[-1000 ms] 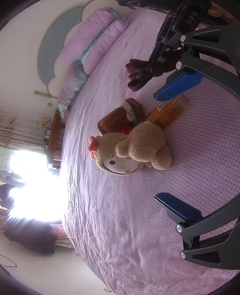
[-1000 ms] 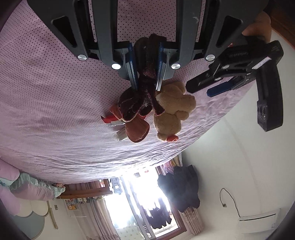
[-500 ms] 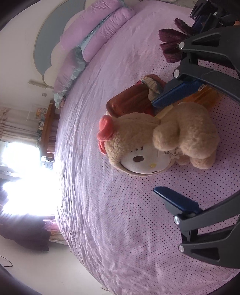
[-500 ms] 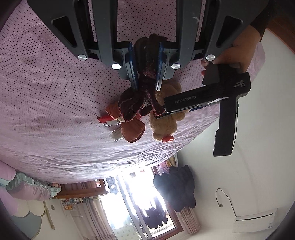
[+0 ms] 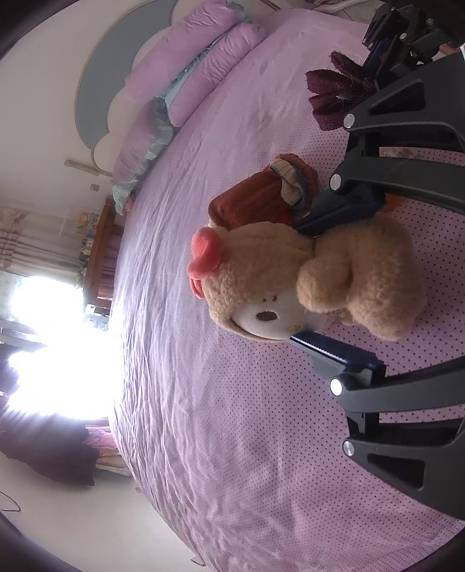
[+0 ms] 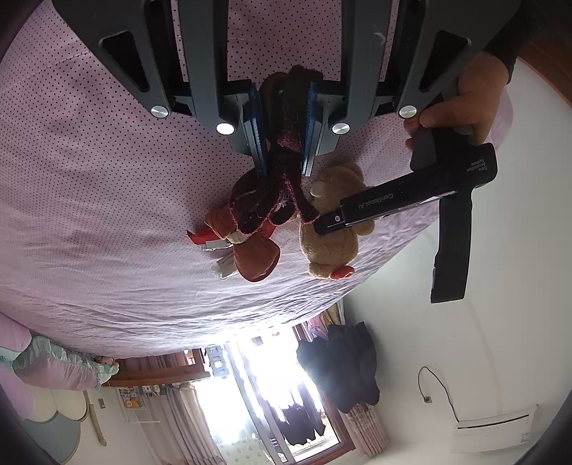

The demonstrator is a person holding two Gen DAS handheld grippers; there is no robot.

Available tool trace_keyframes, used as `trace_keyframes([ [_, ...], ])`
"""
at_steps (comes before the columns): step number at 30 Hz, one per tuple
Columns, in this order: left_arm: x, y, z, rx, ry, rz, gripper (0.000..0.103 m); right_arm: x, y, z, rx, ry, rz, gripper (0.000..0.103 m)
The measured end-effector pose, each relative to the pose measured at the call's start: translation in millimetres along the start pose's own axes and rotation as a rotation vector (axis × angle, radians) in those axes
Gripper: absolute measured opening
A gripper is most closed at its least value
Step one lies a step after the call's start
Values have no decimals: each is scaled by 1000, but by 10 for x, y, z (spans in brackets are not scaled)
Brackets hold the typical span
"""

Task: Collect trash
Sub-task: 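Grasp the brown sock with the right gripper while the left grasps the teddy bear, then carry the teddy bear and brown sock over the yellow bin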

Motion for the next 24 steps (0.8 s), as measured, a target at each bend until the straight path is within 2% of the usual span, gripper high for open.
trace_keyframes([
  [5, -346, 43, 92, 18, 27, 20, 56, -82, -101, 37, -17, 2, -6, 19],
  [13, -839, 340, 259, 78, 47, 88, 56, -352, -264, 159, -34, 11, -10, 19],
  [24, -1214, 846, 657, 134, 30, 216, 56, -1114, -247, 476, -36, 57, 43, 19],
])
Point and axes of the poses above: each gripper's, at about its wrist camera, not at the fingertips, and x roughly the way its jaws point, y to its right, z to its underside, the point moved 9 cm from there along x, roughly the way its jaws point, and after that the axes turned 6 degrees about x, right-handed, at the moved point
